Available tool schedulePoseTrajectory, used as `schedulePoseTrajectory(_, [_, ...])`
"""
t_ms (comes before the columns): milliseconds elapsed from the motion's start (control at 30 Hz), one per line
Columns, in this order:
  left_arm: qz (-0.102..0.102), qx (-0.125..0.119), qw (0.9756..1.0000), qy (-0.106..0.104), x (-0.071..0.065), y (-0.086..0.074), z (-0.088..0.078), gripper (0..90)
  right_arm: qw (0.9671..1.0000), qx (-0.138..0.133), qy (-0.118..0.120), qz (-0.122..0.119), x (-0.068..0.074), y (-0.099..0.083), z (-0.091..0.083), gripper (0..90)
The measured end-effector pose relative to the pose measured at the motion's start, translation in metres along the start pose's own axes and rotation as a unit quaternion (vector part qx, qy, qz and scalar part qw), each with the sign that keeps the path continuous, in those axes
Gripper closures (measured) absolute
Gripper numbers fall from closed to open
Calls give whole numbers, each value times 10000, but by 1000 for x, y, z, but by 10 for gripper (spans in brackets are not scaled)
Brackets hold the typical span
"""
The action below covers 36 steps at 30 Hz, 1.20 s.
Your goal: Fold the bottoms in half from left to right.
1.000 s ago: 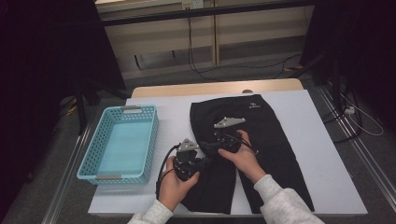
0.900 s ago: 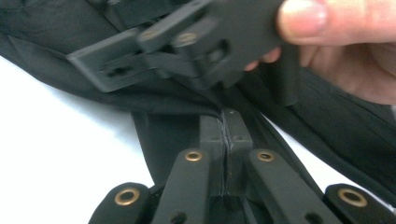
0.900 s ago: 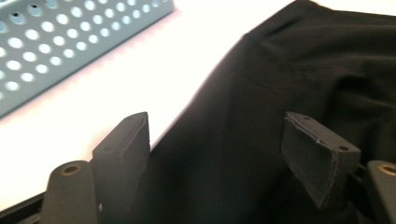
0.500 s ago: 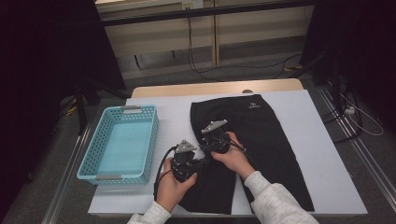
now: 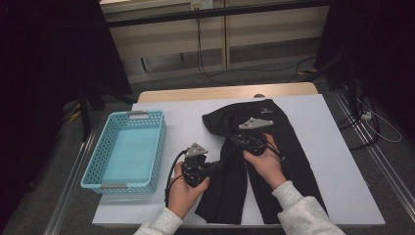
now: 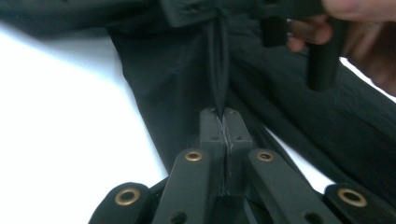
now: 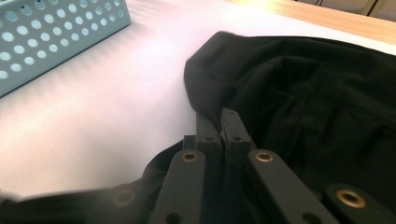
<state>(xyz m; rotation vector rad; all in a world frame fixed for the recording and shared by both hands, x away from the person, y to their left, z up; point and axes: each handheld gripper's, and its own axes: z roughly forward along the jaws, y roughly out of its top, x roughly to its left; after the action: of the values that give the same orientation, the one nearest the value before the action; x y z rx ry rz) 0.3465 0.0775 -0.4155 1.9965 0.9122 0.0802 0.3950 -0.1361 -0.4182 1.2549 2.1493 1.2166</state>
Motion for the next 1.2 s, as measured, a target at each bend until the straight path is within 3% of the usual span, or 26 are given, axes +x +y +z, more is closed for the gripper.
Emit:
schedulePoseTrajectory(167, [51, -11, 9999, -105, -4, 3, 5, 892, 9998, 39, -190, 75, -10, -10, -21, 887])
schedulePoseTrajectory(367, [89, 165, 9997, -160, -7, 0, 11, 892, 9982, 520, -243, -149, -13, -33, -26, 866])
schedulePoseTrajectory(433, [64, 251, 9995, -167, -7, -1, 13, 892, 9972, 667, -152, -295, -13, -40, -21, 810])
schedulePoseTrajectory(500, [29, 276, 9995, -172, -7, -2, 15, 892, 9972, 619, -175, -389, -12, -40, -18, 746])
schedulePoseTrajectory(600, [9, 286, 9995, -160, -6, -2, 14, 892, 9975, 411, -247, -521, -11, -33, -12, 605])
schedulePoseTrajectory(833, [-44, 246, 9996, -133, -3, -4, 14, 892, 9978, 244, -155, -598, -7, -12, 13, 407])
schedulePoseTrajectory(900, [-41, 237, 9996, -117, -3, -4, 14, 891, 9976, 195, -117, -657, -5, -7, 22, 392])
schedulePoseTrajectory(1067, [-70, 257, 9996, -106, 0, -5, 12, 891, 9951, 369, -13, -920, 5, 3, 45, 389])
schedulePoseTrajectory(1200, [-105, 244, 9996, -83, 3, -6, 11, 891, 9907, 754, -131, -1124, 6, -2, 63, 499])
